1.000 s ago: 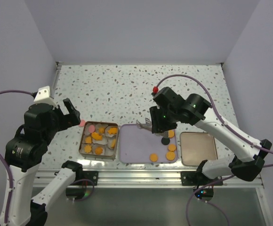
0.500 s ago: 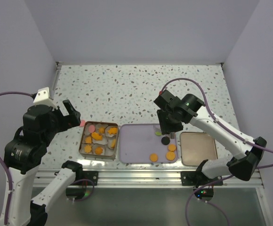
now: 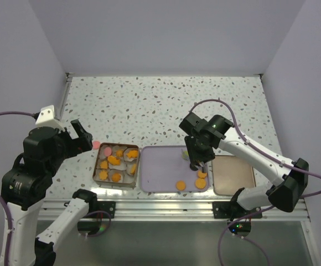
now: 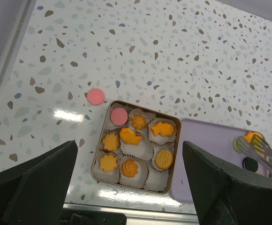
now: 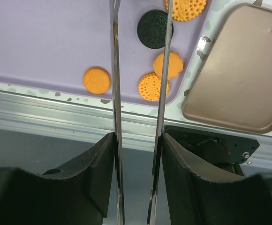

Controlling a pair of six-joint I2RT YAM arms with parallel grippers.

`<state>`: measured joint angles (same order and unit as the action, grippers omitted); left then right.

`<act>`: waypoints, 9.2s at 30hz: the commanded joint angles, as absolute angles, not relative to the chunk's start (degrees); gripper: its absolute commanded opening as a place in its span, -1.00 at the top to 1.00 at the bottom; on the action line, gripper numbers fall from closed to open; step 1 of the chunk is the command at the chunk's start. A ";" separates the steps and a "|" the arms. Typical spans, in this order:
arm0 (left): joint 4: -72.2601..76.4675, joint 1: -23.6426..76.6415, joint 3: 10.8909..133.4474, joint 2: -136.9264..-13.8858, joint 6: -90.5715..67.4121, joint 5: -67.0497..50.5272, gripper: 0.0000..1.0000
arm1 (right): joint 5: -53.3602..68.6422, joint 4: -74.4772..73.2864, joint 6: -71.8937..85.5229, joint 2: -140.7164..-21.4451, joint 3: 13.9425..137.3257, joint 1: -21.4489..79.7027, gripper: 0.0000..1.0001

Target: Pack the cookies

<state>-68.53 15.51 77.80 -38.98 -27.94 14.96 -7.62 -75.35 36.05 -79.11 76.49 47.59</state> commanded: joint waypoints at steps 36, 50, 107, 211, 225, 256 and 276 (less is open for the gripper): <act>-65.04 15.73 78.22 -41.31 -25.93 15.29 -1.00 | -3.43 -71.81 41.13 -75.58 73.21 47.46 0.08; -65.74 15.73 79.19 -41.48 -23.82 17.40 -1.00 | -2.55 -70.49 41.04 -77.26 73.30 47.46 0.28; -68.64 16.26 77.87 -38.58 -25.75 19.78 -1.00 | 11.95 -58.09 44.65 -92.55 88.24 70.14 0.21; -74.97 16.79 78.31 -32.08 -31.55 -6.68 -1.00 | -14.50 -56.44 54.94 -71.18 46.76 30.41 0.07; -74.71 16.79 74.71 -30.59 -37.70 -3.52 -0.99 | -16.96 -50.45 50.10 -79.98 43.51 30.32 0.13; -58.37 16.79 69.60 -37.26 -35.86 -6.75 -1.00 | -14.21 -66.63 40.35 -68.56 77.15 30.24 1.00; -17.26 16.70 59.89 -39.29 -57.81 -21.26 -1.00 | 36.57 34.95 99.91 -79.18 89.99 33.04 1.00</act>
<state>-29.69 16.58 65.08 -41.69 -50.65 -17.72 32.80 9.13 84.01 -76.77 85.84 31.64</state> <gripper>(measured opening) 0.997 0.018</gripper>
